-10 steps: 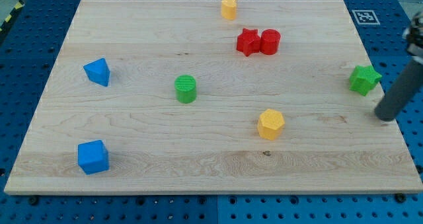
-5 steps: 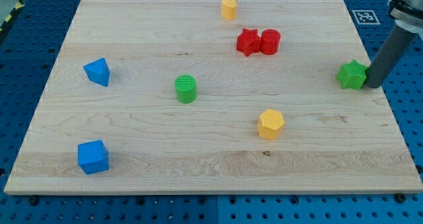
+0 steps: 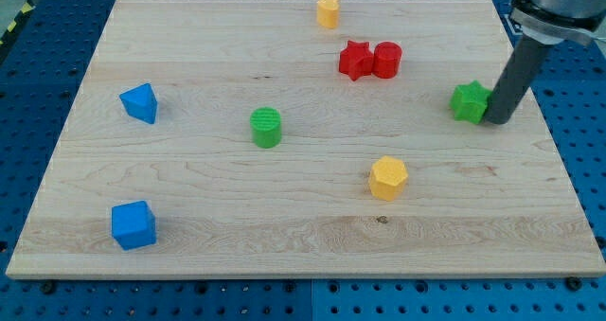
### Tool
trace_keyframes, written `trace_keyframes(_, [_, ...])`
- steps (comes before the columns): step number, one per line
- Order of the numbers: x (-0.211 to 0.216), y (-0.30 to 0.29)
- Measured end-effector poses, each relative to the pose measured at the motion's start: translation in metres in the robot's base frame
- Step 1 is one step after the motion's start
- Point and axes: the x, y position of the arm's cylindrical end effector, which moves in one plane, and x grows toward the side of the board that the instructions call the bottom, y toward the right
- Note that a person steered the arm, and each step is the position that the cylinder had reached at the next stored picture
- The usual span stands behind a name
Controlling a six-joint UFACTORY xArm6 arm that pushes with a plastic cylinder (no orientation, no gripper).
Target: Move the green star closer to the red circle
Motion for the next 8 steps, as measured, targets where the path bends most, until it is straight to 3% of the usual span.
trace_keyframes(1, [-0.002,-0.029])
trace_keyframes(5, [-0.012,-0.008])
trace_keyframes(6, [-0.037,-0.036])
trace_keyframes(8, [-0.036,-0.065])
